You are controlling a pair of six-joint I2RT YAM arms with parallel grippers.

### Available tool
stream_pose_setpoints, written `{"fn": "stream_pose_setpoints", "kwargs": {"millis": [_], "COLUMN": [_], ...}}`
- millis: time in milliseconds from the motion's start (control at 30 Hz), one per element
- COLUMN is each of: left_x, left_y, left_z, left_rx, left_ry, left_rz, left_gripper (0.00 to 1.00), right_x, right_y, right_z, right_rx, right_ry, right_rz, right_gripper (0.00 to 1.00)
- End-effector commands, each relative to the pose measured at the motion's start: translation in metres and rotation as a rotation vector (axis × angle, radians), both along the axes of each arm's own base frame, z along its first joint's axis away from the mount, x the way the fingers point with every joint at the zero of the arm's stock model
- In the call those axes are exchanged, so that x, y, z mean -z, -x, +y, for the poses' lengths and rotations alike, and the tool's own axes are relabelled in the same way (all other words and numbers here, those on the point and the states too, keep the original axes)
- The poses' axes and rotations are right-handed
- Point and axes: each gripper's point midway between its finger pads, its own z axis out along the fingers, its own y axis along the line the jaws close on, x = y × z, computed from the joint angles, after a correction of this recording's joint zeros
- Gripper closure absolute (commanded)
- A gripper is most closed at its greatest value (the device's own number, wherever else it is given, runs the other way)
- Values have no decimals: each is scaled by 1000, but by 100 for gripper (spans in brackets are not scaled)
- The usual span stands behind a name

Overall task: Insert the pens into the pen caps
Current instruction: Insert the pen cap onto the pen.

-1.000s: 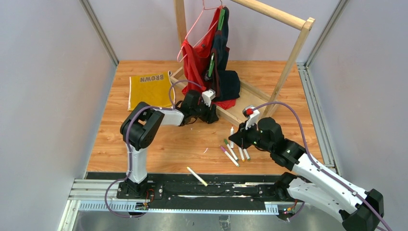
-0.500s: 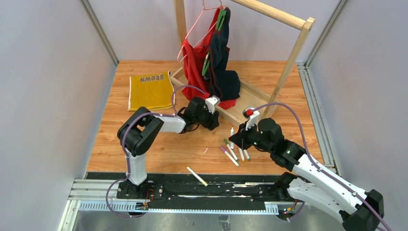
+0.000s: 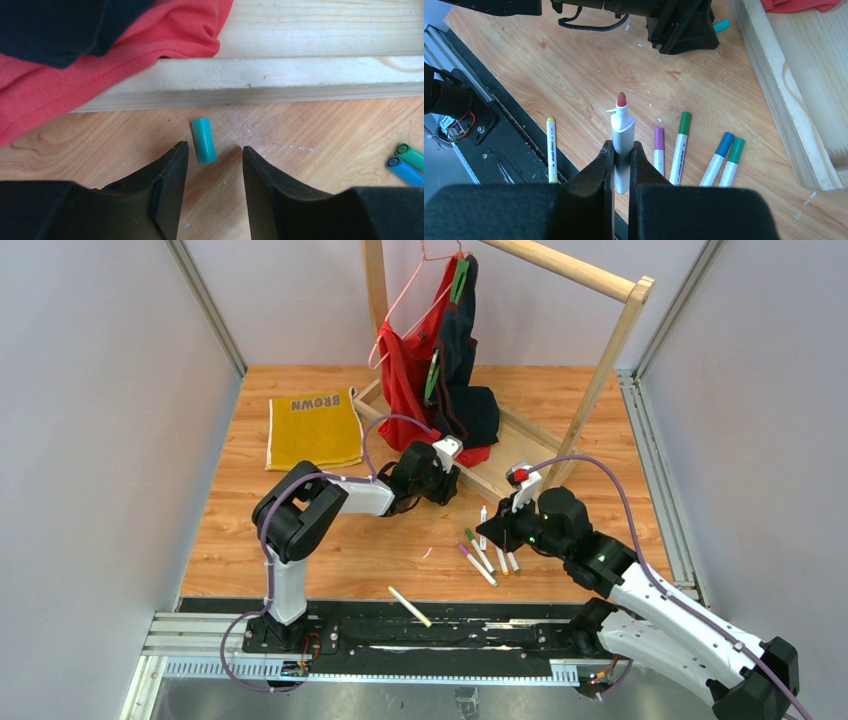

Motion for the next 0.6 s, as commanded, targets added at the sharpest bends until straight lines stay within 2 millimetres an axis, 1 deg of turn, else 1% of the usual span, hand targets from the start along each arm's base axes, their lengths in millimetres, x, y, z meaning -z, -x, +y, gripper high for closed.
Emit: {"fn": "stream_pose_setpoints", "kwargs": {"millis": [0,133,267,333,367,467,500,567], "left_x": [13,21,27,26,24,8,2,-13], "left_y": [1,2,2,2,3,13,17,26], "left_z": [-6,-5,2,7,11,17,21,28], "left_rx": [15,11,-27,-63,-81,-109,-116,-131], "left_ry": [-27,-54,-94,-116,-125,-110,-99,-71], "left_rz": [18,29,30,18,7,-15,-18,-31], "left_gripper": [53,60,74,83,88,97,99,100], "right_x": [0,-1,1,2,2,3,4,7], "right_y": [3,2,3,3,3,4,4,7], "right_z": [1,1,0,-1,-1,-2,-3,-5], "right_rx": [-13,-12,-10,-8,-6,-10,-14,-28], "right_ry": [-6,-7,-3,-1,1,8,14,37], "right_rz": [-12,-13,-14,-14,-12,-13,-14,-6], "right_gripper": [99,100,99,100,100,100,100,99]}}
